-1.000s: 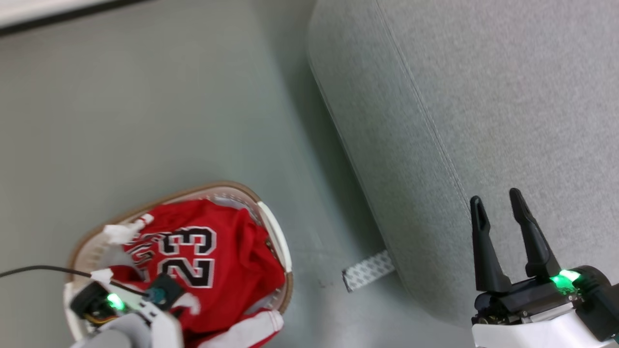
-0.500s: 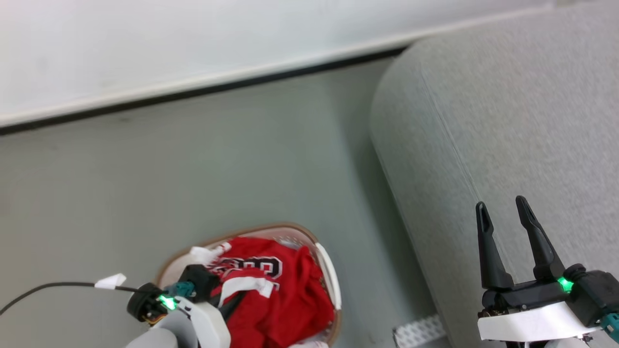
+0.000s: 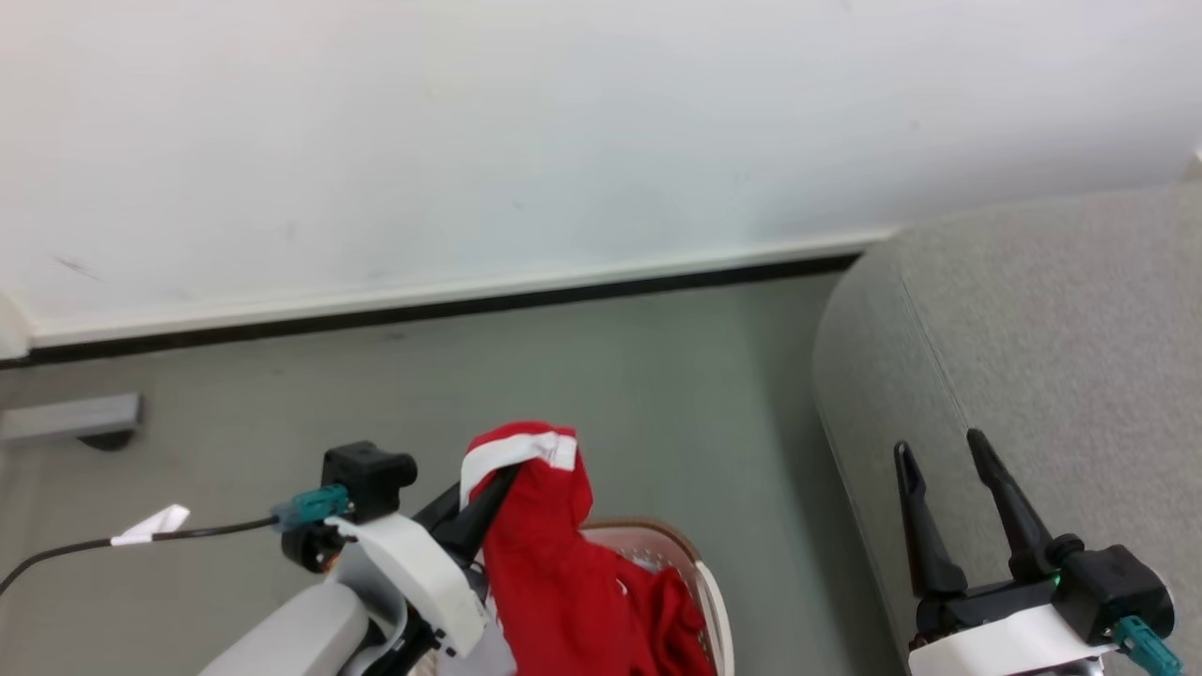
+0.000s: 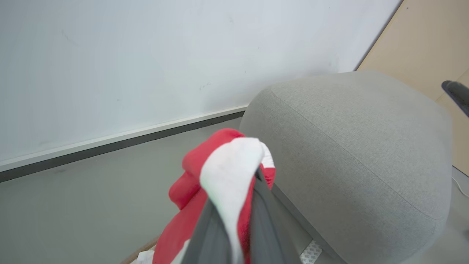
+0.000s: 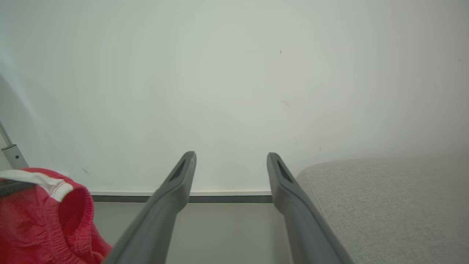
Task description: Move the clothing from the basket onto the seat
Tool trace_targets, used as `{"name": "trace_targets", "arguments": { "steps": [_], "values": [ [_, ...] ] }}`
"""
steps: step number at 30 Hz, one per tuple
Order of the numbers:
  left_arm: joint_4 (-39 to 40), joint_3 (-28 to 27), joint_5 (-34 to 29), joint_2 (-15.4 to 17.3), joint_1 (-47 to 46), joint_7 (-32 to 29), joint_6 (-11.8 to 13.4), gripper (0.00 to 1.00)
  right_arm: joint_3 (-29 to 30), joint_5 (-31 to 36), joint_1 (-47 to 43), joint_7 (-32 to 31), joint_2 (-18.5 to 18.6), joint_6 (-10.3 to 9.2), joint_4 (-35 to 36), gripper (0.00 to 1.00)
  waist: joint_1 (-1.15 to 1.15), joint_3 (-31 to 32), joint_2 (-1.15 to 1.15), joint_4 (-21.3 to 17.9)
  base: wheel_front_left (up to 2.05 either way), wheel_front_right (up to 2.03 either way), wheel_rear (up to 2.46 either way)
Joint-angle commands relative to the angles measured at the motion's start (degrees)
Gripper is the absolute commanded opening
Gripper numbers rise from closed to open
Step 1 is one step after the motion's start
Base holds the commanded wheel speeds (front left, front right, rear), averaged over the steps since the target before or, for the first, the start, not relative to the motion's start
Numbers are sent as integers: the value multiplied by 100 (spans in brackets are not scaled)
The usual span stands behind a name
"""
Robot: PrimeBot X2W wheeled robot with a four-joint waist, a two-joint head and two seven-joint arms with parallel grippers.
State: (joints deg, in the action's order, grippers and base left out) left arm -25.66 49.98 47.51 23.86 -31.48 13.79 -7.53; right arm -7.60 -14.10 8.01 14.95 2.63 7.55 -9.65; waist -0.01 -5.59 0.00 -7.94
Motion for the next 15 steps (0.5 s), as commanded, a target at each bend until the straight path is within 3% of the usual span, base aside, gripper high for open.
{"name": "trace_targets", "arguments": {
  "steps": [1,15],
  "values": [
    [105,-30,-25,45,28,38,46,0,-11,25,-66,11,23,-12,-60,100,1,224,0,184,0,0,0],
    [1686,-636,83,357,-553,-191,805,0,-376,-226,-53,11,23,-12,-436,100,1,610,0,329,0,0,0]
  ]
}}
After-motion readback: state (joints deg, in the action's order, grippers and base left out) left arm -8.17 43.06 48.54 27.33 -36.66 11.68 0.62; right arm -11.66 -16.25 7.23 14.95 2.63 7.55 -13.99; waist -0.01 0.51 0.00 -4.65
